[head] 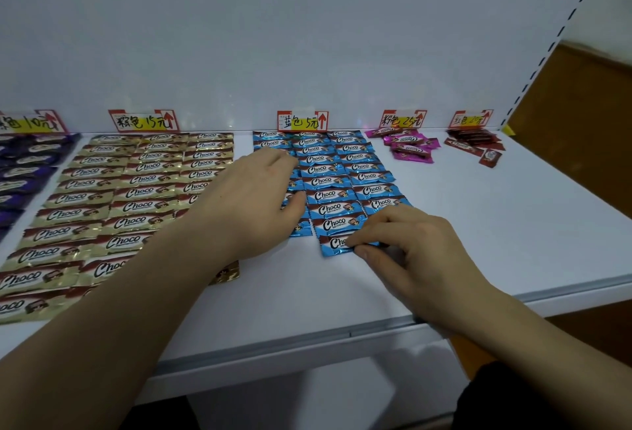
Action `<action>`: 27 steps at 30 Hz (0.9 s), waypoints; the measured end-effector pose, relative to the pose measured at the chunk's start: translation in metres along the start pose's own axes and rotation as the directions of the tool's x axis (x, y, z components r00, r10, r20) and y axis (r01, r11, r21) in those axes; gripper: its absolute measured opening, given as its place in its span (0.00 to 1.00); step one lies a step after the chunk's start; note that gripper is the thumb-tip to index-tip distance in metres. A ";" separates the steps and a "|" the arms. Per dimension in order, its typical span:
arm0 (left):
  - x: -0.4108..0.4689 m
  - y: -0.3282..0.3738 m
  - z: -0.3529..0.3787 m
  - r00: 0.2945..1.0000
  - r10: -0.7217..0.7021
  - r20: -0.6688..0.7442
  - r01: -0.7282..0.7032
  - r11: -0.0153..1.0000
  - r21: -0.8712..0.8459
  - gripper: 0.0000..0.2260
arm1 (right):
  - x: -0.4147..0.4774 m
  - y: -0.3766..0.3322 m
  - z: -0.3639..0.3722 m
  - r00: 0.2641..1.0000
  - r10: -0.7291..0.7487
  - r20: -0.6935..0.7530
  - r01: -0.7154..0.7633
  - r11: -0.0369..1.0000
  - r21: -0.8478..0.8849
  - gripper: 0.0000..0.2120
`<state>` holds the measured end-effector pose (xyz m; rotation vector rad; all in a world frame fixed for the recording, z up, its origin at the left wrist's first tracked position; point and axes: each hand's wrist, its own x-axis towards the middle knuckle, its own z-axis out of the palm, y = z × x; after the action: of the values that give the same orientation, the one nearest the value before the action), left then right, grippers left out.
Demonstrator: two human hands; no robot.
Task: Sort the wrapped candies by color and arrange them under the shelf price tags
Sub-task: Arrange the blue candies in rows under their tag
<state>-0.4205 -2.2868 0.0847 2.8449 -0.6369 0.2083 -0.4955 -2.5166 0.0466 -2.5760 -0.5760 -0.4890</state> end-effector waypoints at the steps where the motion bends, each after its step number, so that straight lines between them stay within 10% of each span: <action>1: 0.000 0.000 0.000 1.000 0.004 -0.003 -0.004 1.000 0.003 0.25 | 0.000 -0.001 0.000 1.000 0.007 0.006 -0.007 1.000 -0.004 0.07; 18: -0.004 0.005 -0.003 1.000 -0.007 0.015 0.006 0.999 0.053 0.24 | 0.004 0.000 -0.012 0.980 0.168 -0.102 -0.158 0.982 0.101 0.08; 27: 0.027 0.012 -0.027 0.990 -0.060 0.129 0.026 0.967 0.253 0.26 | 0.046 0.101 -0.065 0.967 0.250 0.050 -0.234 0.947 -0.219 0.17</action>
<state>-0.4038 -2.3014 0.1177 3.1361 -0.6135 0.0934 -0.4248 -2.6164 0.0853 -2.8296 -0.2351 -0.3859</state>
